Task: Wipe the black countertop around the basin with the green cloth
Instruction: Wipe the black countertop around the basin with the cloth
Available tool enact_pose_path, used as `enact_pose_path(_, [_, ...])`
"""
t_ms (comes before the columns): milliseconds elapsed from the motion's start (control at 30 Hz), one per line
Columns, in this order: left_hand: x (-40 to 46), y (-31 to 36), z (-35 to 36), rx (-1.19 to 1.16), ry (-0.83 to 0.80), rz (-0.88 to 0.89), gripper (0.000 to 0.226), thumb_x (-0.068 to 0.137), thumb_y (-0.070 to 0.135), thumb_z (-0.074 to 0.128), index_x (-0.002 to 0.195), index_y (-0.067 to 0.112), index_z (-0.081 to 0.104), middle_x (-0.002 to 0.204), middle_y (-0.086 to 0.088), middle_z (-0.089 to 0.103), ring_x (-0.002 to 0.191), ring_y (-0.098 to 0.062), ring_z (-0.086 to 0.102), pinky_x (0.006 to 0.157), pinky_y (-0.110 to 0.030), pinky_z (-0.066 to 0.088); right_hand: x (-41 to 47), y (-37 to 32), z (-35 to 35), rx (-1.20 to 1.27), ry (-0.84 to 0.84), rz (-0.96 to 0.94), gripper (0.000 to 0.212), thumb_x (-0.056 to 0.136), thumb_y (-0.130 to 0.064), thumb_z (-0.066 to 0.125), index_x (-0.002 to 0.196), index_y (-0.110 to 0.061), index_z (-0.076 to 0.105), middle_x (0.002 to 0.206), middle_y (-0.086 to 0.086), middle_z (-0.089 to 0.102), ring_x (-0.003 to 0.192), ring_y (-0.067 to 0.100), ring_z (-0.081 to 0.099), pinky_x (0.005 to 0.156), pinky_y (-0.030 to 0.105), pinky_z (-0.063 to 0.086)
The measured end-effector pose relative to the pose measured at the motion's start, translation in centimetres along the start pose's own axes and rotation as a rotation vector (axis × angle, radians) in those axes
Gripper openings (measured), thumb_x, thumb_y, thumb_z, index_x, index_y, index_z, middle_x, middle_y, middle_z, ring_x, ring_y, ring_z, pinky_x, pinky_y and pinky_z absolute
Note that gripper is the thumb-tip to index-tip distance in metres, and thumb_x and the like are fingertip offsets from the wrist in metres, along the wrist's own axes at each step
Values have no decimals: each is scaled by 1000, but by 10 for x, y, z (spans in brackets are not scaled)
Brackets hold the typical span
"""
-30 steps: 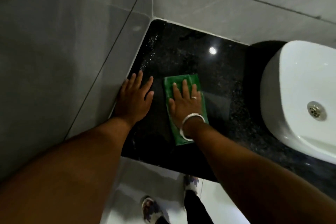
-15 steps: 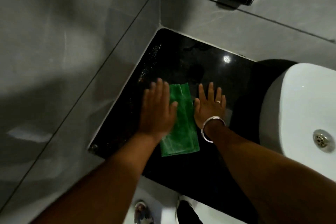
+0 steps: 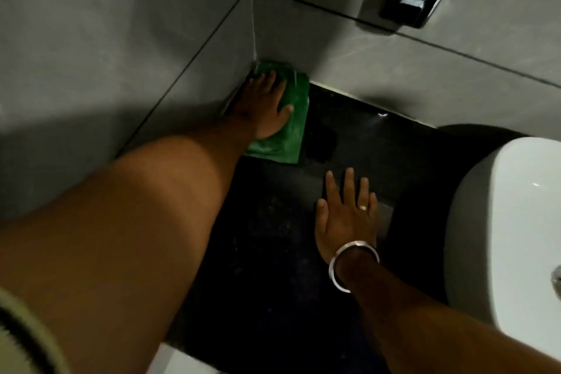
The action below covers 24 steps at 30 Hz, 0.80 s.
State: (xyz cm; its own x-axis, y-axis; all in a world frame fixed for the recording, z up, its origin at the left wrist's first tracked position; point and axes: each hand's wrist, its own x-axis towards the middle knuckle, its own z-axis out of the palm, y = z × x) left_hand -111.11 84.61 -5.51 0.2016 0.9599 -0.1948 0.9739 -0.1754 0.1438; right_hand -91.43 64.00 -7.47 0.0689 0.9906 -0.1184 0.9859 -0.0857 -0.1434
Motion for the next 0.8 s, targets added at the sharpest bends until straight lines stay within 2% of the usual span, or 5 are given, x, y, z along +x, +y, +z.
enact_pose_path(100, [-4, -8, -4, 10, 12, 6, 73, 98, 55, 29, 157, 15, 13, 166, -13, 9, 153, -32, 10, 124, -47, 8, 2, -1, -2, 4, 5, 7, 60, 91, -47, 16, 149, -31, 17, 162, 7, 11, 148, 34, 6, 118, 50, 8])
enact_pose_path(233, [-116, -11, 17, -56, 96, -32, 74, 94, 49, 34, 155, 10, 23, 163, -18, 22, 150, -36, 21, 122, -49, 15, 0, -2, -4, 9, -22, -6, 62, 90, -48, 12, 149, -31, 13, 163, 7, 7, 148, 34, 3, 119, 50, 6])
enact_pose_path(367, [-189, -21, 33, -67, -10, -120, 82, 85, 52, 28, 155, 10, 22, 163, -19, 19, 150, -38, 19, 122, -51, 14, 1, -2, -2, 26, -31, 3, 61, 91, -49, 14, 150, -31, 12, 162, 7, 7, 148, 34, 1, 120, 51, 6])
enact_pose_path(633, [-9, 12, 4, -38, 15, -164, 84, 91, 58, 36, 157, 13, 10, 164, -23, 7, 151, -41, 7, 123, -52, 3, 1, 0, 3, 17, 3, 15, 60, 92, -49, 21, 149, -32, 16, 162, 7, 10, 148, 33, 4, 119, 50, 9])
enact_pose_path(800, [12, -4, -8, -51, 12, -89, 84, 90, 63, 38, 157, 19, 13, 166, -17, 6, 152, -37, 8, 124, -48, 6, 2, 1, 4, 41, 24, 13, 60, 90, -50, 22, 147, -32, 21, 161, 7, 15, 148, 34, 8, 118, 50, 8])
